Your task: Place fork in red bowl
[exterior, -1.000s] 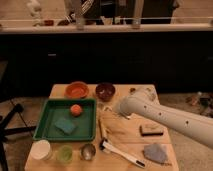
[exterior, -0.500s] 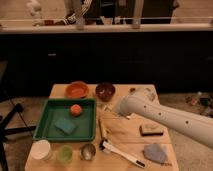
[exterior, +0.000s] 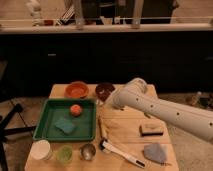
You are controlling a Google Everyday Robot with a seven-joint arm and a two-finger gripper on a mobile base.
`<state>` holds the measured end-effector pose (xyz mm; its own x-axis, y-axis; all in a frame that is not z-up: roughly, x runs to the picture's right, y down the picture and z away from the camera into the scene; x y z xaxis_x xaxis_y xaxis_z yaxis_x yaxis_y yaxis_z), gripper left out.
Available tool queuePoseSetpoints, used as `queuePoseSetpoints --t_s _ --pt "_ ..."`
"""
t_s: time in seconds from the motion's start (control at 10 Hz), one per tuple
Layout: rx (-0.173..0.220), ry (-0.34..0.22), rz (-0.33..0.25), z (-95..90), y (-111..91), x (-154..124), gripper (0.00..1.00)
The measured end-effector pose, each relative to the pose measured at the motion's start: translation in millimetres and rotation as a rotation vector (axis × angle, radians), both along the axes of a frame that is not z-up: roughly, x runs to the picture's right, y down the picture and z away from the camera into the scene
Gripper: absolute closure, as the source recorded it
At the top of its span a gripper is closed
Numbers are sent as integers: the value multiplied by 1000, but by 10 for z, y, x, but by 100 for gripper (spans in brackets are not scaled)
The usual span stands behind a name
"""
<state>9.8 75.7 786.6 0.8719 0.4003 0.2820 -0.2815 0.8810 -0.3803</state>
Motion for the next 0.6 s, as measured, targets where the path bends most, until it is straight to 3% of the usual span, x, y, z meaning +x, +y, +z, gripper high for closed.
queuePoseSetpoints --t_s 0.6 --pt "23 -74 -120 147 -252 -631 100"
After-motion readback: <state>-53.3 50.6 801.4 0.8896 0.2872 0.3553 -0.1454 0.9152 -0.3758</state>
